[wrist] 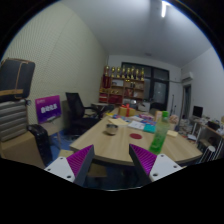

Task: Pour water

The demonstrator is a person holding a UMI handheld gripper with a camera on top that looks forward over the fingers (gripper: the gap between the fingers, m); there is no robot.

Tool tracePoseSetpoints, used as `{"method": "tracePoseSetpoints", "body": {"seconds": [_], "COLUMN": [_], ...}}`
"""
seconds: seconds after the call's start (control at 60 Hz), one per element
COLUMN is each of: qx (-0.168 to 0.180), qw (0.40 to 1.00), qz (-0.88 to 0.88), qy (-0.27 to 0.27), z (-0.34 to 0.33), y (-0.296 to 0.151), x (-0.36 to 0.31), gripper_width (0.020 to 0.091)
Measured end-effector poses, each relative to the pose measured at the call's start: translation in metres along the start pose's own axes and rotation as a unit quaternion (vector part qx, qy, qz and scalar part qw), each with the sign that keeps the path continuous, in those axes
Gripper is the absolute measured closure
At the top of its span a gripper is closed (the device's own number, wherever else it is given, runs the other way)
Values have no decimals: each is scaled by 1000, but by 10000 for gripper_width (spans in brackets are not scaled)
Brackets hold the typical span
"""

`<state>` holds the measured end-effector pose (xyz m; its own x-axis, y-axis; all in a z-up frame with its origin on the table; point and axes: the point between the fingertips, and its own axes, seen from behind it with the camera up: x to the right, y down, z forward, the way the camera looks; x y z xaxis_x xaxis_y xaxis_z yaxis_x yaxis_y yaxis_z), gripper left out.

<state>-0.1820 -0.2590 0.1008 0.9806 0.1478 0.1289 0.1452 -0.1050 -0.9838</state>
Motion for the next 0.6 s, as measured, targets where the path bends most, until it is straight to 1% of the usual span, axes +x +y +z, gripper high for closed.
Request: {"method": "tracePoseSetpoints", "body": {"seconds": [0.033,0.05,0.083,0.1,0.2,0.217,0.25,0.3,0.433,0.6], "qx": [0,1,3,4,8,10,14,16,21,16], "qw": [1000,1000,999,999,997,997,998,998,994,992], "qz": [-7,-9,-11,-10,-7,-7,-7,2,54,62], "qy": [14,24,40,45,70,72,67,68,90,108], "z": [8,13,22,25,59,67,77,90,126,168], "y": [1,6,6,6,11,11,7,7,13,21], "x": [24,20,46,70,123,117,141,158,197,230], "gripper_width": [300,300,300,301,302,302,304,303,301,294]}}
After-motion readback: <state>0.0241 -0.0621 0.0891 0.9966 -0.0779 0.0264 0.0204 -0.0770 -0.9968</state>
